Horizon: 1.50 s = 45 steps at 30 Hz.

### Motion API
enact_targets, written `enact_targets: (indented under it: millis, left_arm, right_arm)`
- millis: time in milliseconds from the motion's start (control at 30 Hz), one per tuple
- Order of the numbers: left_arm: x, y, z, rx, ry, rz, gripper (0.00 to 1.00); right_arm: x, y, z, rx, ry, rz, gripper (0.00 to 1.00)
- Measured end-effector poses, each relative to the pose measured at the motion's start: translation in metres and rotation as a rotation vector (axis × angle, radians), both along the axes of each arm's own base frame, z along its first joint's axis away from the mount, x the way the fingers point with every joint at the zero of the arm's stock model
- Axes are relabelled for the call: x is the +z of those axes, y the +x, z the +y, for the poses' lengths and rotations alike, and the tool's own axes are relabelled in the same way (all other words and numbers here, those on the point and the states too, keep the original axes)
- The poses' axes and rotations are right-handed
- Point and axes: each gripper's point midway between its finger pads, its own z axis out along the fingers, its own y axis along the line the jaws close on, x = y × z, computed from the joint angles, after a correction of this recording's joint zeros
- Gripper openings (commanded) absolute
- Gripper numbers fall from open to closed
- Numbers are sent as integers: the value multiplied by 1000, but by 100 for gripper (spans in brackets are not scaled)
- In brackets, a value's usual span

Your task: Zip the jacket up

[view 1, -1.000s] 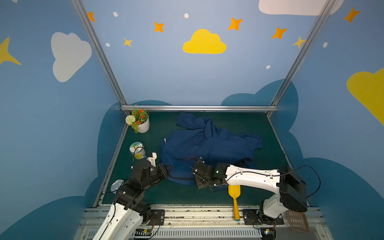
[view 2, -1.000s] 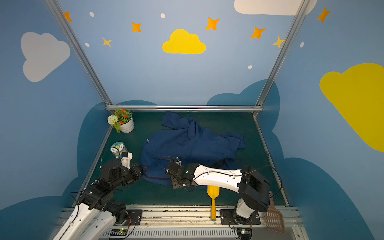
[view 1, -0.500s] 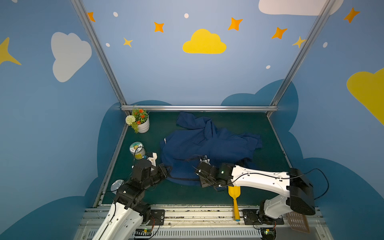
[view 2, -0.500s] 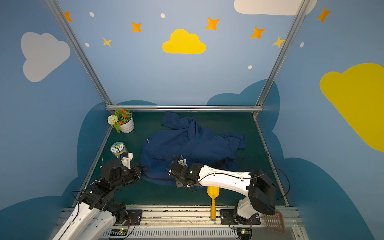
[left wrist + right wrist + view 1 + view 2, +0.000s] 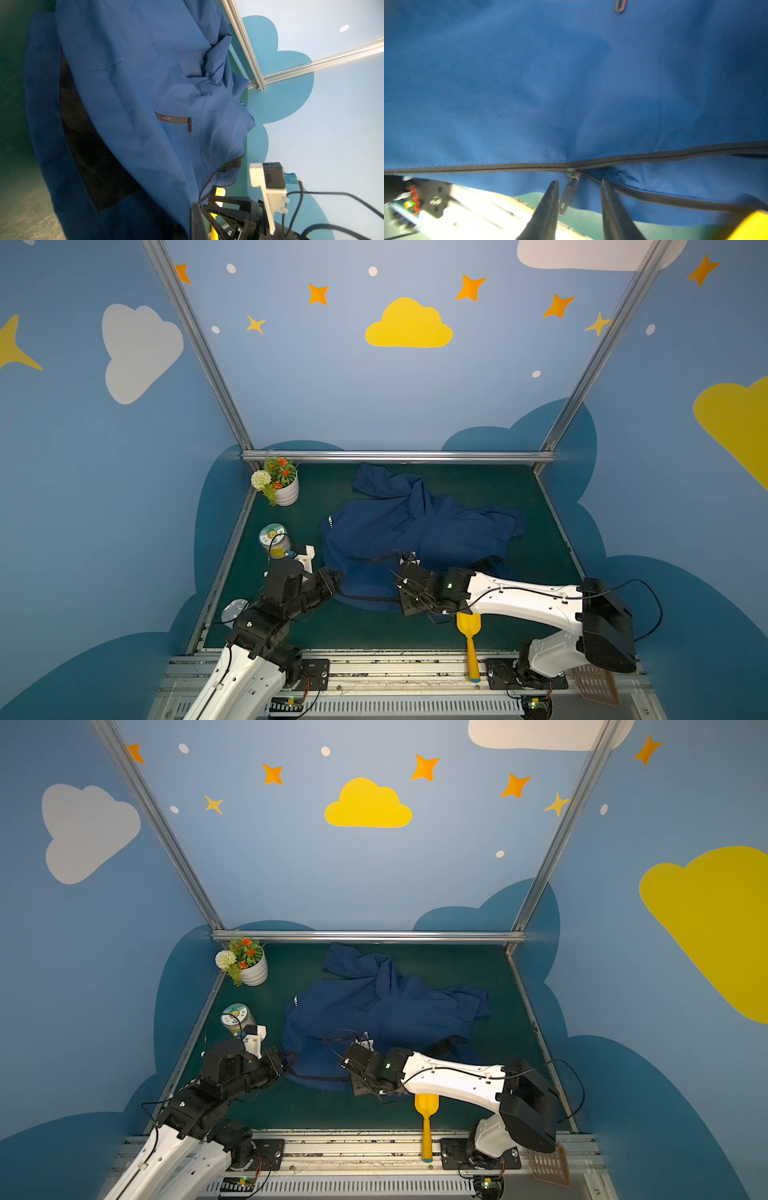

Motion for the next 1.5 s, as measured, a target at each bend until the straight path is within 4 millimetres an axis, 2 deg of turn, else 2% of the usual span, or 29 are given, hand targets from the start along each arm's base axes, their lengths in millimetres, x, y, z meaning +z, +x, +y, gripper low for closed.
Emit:
enact_targets:
  millis: [567, 667, 767, 900, 933, 1167, 1367, 1500]
  left_arm:
    - [0, 1, 2, 11, 8, -3, 3]
    - [-1, 1, 3, 16, 12, -3, 3]
    - [-2, 1, 4, 18, 16, -1, 3]
    - [-2, 2, 4, 21, 18, -1, 3]
    - [-2, 2, 4, 22, 19, -1, 3]
    - [-3, 0, 8, 35, 37, -1, 3]
    - [-3, 1, 16, 69, 66, -17, 3]
    - [-6, 4, 24, 103, 104, -26, 3]
  right_arm:
    - [-8, -8, 6, -1, 77, 137, 31]
    - [-11, -9, 6, -7, 75, 157, 28]
    - [-13, -9, 6, -8, 76, 171, 20]
    - [-13, -9, 6, -8, 77, 176, 1]
    - [-13, -8, 6, -11, 77, 177, 0]
    - [-14, -4, 0, -36, 88, 177, 0]
    - [6, 12, -10, -86, 152, 148, 0]
    - [11, 23, -27, -138, 186, 157, 0]
